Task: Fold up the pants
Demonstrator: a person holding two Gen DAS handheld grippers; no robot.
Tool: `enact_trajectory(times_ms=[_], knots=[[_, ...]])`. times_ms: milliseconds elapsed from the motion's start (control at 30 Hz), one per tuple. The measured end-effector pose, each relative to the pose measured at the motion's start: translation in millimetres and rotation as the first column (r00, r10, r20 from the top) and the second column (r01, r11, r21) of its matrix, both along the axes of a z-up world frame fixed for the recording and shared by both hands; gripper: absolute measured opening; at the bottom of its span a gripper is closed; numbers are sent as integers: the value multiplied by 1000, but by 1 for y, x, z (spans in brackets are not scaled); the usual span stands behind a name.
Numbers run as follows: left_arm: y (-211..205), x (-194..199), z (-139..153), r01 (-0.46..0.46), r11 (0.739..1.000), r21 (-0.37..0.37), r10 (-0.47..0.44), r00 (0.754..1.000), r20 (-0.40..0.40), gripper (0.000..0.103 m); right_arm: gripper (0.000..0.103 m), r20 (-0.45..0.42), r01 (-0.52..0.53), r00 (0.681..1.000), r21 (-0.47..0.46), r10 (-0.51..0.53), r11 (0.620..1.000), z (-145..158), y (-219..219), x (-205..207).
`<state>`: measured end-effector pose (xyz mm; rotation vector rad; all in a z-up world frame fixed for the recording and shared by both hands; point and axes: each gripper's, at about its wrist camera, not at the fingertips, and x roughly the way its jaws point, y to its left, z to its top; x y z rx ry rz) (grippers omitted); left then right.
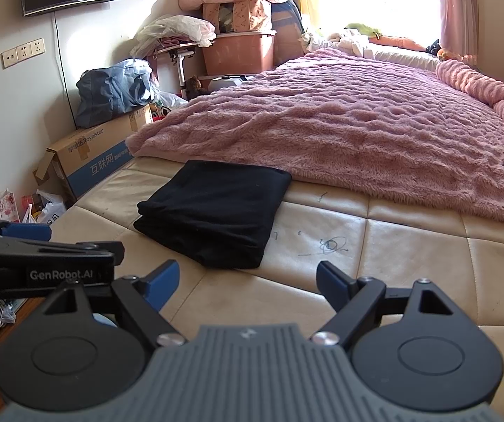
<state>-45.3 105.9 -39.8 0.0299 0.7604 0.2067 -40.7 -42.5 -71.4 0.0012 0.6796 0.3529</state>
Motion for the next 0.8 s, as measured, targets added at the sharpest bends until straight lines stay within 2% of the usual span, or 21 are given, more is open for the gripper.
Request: enact_trajectory(times_ms=[800], knots=[[1, -1, 1, -11, 1000, -20, 11, 1000, -1, 103, 81, -15, 3, 1000, 2, -3, 1000, 3, -2, 3]])
